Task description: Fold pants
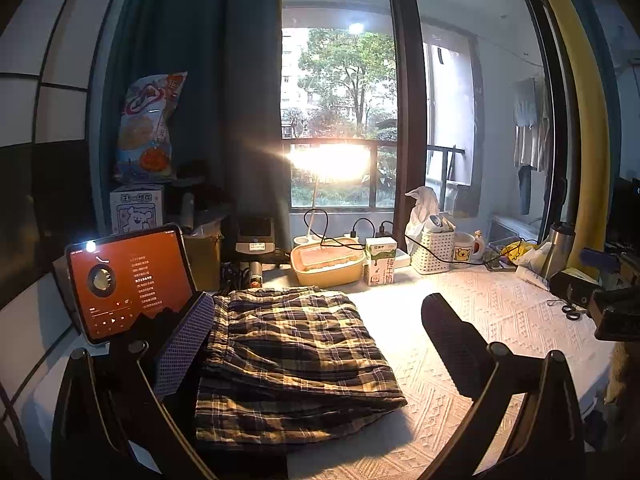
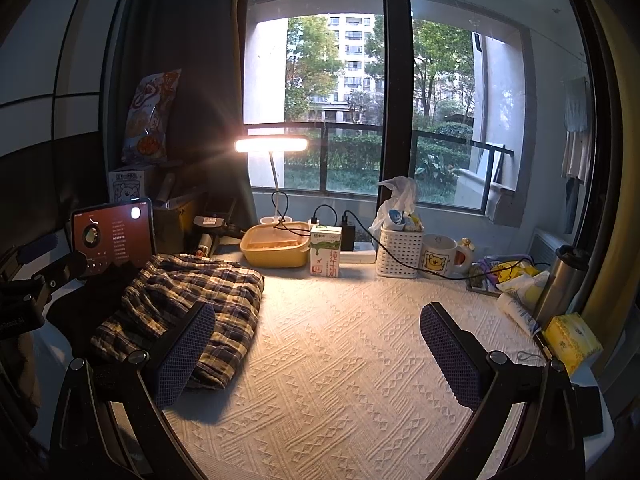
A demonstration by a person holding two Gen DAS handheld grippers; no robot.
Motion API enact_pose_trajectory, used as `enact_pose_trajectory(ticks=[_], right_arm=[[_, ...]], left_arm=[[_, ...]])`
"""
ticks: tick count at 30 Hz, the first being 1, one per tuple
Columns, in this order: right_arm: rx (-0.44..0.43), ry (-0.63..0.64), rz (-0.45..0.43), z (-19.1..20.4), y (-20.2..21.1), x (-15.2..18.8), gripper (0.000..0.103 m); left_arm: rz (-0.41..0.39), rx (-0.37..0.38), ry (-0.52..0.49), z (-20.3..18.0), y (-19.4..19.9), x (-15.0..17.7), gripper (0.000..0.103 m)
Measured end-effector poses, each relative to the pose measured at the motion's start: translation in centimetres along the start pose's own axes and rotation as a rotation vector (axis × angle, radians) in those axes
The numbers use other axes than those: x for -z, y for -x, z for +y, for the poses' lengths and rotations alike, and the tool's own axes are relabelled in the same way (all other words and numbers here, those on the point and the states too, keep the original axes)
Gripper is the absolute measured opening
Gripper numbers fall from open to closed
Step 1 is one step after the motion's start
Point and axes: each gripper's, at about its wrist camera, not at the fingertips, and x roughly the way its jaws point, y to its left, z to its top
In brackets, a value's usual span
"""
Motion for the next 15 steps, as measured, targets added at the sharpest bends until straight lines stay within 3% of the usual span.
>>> enact_pose_trajectory(ticks=[15], right_arm=[[-0.001, 0.000, 0.001, -0.07, 0.03, 0.03, 0.103]], left_arm=[[-0.002, -0.003, 0.000, 0.13, 0.09, -0.15, 0.102]])
